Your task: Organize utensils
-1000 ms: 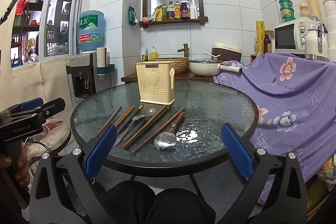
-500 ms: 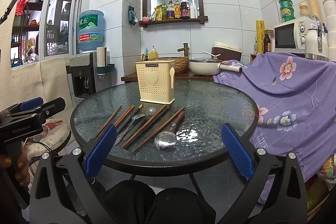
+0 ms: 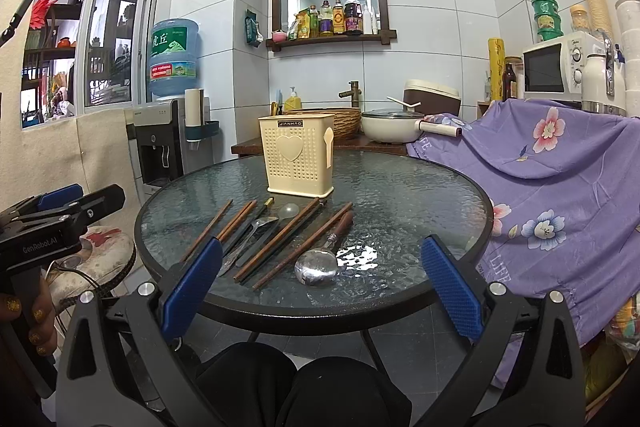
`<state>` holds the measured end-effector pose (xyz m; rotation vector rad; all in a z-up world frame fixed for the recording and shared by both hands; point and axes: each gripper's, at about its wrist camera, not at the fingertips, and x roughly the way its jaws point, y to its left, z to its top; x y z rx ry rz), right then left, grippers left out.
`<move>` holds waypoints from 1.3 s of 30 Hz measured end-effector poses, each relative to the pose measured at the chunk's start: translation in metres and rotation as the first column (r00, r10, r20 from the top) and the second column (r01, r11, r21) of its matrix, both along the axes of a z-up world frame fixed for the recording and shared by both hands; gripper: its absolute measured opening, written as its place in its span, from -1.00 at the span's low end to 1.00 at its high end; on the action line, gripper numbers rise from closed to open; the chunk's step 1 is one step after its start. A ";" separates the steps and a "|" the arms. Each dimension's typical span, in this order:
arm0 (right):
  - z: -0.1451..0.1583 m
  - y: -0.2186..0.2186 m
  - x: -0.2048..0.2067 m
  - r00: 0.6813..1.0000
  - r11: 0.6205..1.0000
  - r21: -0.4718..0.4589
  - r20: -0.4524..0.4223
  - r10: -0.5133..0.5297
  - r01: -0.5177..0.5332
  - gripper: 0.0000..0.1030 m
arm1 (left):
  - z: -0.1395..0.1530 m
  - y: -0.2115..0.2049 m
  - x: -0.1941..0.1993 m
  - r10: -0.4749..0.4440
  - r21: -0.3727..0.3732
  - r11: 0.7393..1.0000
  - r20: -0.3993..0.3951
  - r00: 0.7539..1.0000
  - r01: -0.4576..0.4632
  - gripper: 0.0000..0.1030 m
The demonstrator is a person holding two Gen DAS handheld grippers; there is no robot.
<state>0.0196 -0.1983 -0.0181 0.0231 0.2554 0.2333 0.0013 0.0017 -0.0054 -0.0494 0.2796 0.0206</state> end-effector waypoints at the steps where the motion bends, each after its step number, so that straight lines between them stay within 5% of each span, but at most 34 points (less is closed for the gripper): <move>1: 0.000 -0.001 0.000 1.000 1.000 0.000 -0.001 0.000 0.000 0.91 | 0.000 0.000 0.000 -0.001 0.000 1.000 0.000 1.000 0.001 0.88; 39: -0.009 0.004 0.004 1.000 1.000 -0.012 -0.029 -0.007 0.007 0.91 | -0.005 0.001 0.002 0.008 0.019 1.000 -0.011 1.000 -0.008 0.88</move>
